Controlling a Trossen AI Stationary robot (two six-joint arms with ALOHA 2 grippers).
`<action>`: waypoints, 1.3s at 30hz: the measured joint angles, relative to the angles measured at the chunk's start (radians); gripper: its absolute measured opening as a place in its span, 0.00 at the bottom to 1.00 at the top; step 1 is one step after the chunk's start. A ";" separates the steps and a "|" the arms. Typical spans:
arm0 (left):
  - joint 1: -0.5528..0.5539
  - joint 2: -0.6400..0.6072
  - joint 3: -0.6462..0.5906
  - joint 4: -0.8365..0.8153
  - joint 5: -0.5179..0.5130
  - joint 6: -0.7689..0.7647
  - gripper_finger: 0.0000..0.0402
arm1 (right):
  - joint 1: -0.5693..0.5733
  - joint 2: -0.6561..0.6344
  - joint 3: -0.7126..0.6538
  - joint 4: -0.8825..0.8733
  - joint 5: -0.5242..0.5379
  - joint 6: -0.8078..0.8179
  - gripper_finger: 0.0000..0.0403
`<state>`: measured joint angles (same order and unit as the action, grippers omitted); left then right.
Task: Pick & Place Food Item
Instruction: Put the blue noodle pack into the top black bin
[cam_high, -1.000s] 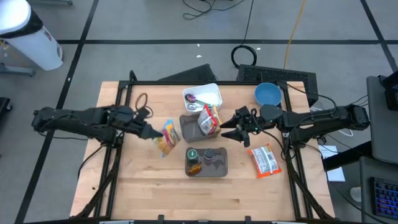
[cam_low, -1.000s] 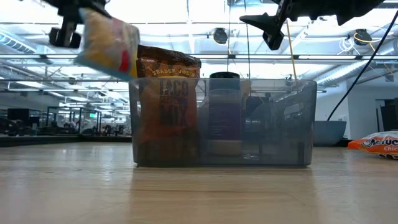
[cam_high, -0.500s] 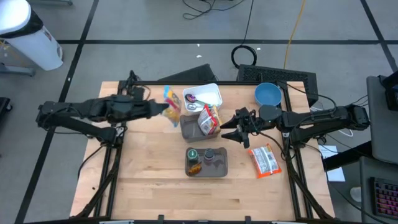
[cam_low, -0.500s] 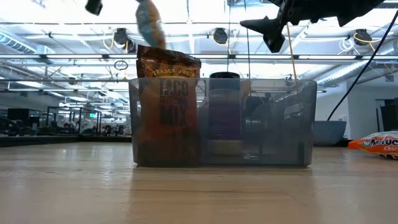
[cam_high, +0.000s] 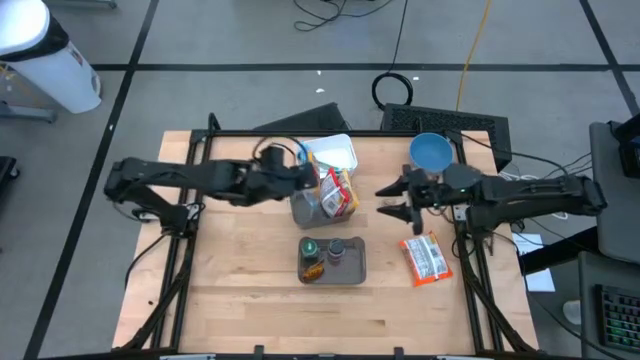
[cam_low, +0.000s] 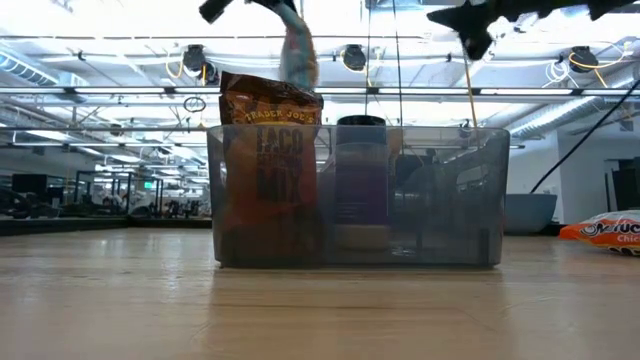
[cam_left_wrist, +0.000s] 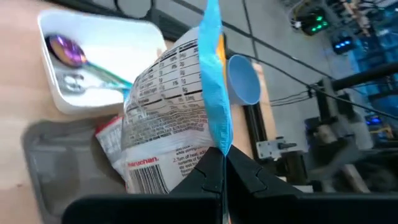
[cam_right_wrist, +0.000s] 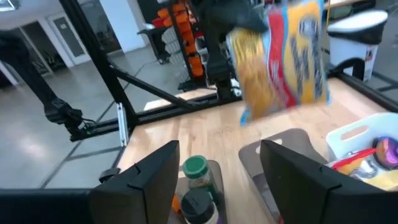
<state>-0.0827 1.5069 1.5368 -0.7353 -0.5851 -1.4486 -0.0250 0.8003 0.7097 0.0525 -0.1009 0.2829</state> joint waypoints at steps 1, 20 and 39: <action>-0.002 0.023 0.011 0.001 0.000 -0.016 0.00 | 0.000 -0.024 0.000 -0.015 0.000 0.000 0.54; -0.006 0.209 0.040 -0.020 -0.018 -0.188 0.00 | 0.000 -0.204 0.001 -0.291 -0.004 0.019 0.54; 0.052 0.228 0.040 -0.112 0.039 -0.187 0.00 | 0.000 -0.204 0.001 -0.291 -0.007 0.019 0.54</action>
<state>-0.0309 1.7347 1.5771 -0.8473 -0.5460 -1.6358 -0.0246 0.5961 0.7109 -0.2384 -0.1083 0.3019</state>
